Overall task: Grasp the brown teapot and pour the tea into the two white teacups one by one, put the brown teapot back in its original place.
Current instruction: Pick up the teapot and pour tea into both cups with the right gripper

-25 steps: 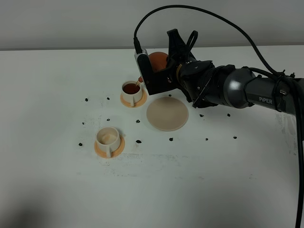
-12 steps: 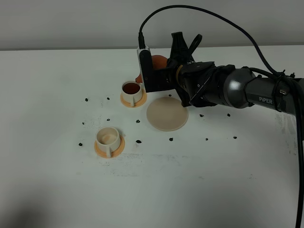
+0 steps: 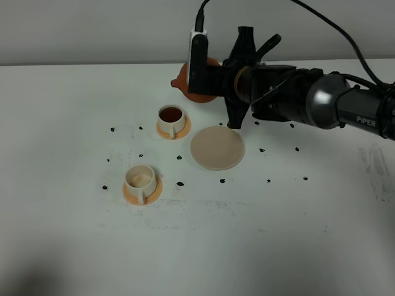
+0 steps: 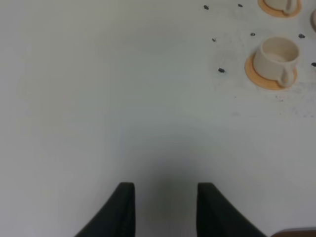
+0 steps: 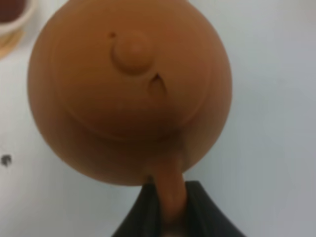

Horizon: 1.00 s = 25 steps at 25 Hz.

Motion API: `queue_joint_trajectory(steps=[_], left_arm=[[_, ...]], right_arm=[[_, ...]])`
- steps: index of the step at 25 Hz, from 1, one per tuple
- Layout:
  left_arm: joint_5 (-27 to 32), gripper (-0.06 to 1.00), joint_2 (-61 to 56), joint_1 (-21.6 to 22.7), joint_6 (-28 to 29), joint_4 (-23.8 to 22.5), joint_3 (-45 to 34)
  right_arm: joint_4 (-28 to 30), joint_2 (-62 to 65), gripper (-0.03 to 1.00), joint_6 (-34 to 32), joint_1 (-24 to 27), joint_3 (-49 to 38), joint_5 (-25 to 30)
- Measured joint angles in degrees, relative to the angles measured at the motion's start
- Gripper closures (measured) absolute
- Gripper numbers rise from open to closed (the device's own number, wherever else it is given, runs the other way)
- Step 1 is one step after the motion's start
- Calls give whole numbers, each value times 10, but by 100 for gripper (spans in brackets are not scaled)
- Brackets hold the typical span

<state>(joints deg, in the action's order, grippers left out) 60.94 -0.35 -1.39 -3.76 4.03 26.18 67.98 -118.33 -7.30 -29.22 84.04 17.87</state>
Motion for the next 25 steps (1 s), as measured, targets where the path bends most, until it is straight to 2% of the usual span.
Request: queue_joint_trajectory(steps=[6, 10, 15, 20, 25], left_arm=[[1, 65, 0, 0, 0, 0, 0], [0, 65, 0, 0, 0, 0, 0], [0, 65, 0, 0, 0, 0, 0], [0, 65, 0, 0, 0, 0, 0], [0, 65, 0, 0, 0, 0, 0]], right_arm=[[-232, 1, 88, 95, 23, 21, 12], [-348, -3, 88, 154, 32, 29, 11], [-434, -20, 88, 197, 41, 37, 11], [-535, -42, 88, 267, 48, 58, 34], [-570, -69, 88, 288, 54, 77, 38]])
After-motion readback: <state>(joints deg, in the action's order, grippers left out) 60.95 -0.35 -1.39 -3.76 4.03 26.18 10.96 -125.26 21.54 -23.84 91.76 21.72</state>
